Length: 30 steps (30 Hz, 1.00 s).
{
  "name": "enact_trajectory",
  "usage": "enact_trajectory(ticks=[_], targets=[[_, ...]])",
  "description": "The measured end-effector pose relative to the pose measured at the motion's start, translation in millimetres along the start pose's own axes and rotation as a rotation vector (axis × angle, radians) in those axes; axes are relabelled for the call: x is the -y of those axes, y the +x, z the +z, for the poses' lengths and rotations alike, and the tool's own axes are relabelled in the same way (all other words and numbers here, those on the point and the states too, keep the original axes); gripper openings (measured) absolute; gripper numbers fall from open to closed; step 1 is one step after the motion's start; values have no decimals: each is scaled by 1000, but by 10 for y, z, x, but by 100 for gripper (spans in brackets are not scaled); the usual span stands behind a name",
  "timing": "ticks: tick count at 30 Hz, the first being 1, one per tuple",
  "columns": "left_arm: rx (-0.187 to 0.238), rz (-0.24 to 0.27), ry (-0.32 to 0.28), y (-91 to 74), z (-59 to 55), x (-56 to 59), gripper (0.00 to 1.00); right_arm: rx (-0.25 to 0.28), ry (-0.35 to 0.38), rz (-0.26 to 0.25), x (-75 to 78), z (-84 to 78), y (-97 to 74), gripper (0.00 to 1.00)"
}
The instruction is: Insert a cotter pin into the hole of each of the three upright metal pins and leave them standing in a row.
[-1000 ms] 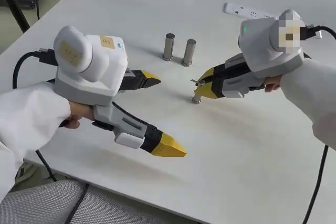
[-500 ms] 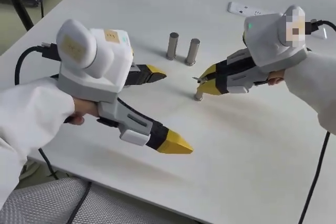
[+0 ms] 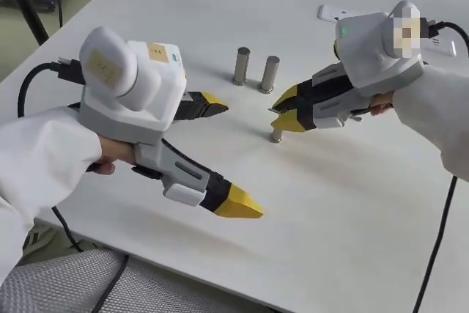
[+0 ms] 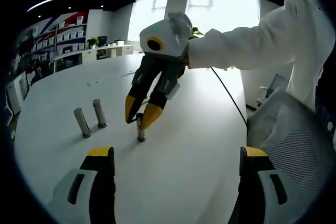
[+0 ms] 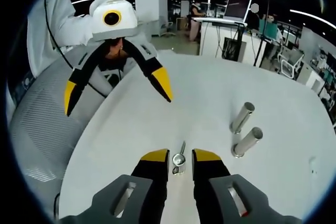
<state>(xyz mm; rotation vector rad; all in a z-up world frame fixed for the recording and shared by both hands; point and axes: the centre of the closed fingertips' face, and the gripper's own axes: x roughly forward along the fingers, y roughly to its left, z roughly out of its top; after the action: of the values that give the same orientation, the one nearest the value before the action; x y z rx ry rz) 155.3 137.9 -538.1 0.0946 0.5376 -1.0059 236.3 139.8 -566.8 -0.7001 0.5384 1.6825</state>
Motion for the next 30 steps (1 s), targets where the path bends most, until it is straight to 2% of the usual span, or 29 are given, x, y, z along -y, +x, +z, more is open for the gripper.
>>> enact_trajectory(ticks=[3,6,11,13,16,18,26,27,28,30], targets=[[11,1,-4,-14,21,4,99,14,5,-20,26,40,-67,15],[23,1,-22,-35,38,11,99,71,17,-79,10,188,-216,15],[100,-3,-79,-109,140,24,99,162,91,-152,-77,279,-458,20],[123,-2,-100,-138,170,20,99,196,160,-199,-114,288,-562,24],[135,3,-115,-169,181,10,99,232,225,-271,-89,194,-672,36],[134,9,-122,-186,172,-4,99,245,280,-306,-143,127,-738,41],[151,19,-147,-246,208,-44,99,286,367,-390,-370,-31,-933,56],[151,22,-155,-249,209,-54,99,294,384,-405,-382,-43,-959,59],[156,27,-159,-251,215,-68,99,328,423,-421,-388,-28,-991,64],[164,28,-168,-256,227,-79,99,361,458,-433,-414,-22,-1034,76]])
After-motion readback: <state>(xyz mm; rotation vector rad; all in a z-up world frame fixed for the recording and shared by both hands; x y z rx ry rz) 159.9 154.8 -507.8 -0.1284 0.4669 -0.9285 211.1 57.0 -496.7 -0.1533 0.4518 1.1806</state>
